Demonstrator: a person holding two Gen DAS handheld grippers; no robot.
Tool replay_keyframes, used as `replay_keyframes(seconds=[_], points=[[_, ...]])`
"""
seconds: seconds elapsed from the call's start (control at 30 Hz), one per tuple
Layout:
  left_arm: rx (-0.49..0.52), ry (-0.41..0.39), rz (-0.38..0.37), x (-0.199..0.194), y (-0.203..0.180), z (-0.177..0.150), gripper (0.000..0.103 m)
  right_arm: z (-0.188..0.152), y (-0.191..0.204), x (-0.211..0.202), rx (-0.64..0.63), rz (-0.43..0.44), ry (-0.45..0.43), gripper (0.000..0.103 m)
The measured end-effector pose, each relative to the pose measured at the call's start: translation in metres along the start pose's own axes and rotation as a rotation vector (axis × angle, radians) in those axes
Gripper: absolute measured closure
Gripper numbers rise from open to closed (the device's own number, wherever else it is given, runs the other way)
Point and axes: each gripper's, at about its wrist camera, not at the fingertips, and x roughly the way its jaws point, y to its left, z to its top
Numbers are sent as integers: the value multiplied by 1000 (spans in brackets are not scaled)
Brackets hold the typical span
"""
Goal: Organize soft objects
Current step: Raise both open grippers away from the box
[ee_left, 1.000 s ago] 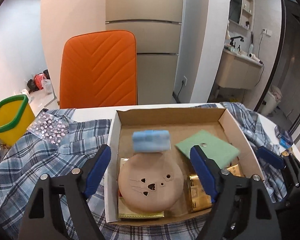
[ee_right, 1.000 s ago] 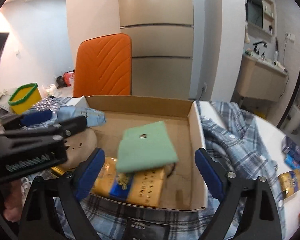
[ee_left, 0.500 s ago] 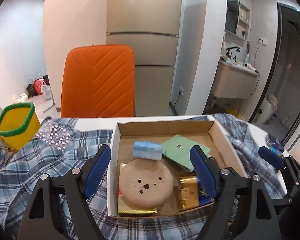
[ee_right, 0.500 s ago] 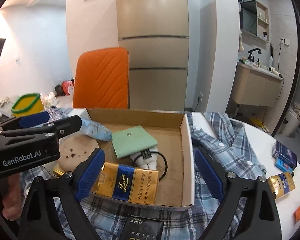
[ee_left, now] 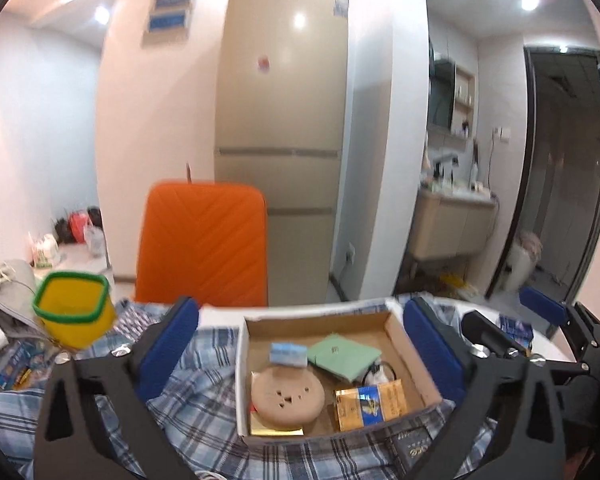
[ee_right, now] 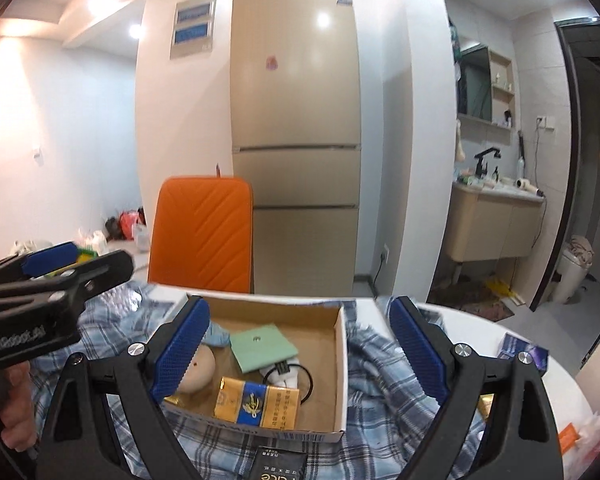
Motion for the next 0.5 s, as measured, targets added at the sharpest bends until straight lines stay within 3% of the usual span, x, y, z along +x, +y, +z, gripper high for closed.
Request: replay_keyframes(seconds=[0.1,0.37,0.5], points=[[1,-43,-8,-20,4,3,1,4,-6,-20,26,1,-38,0],[4,-112,8,-60,16,0,1,6,-7,-71,51,-17,-123,0],[-3,-103,20,-70,24,-10,1,5,3,-88,25,-21,-153,0]])
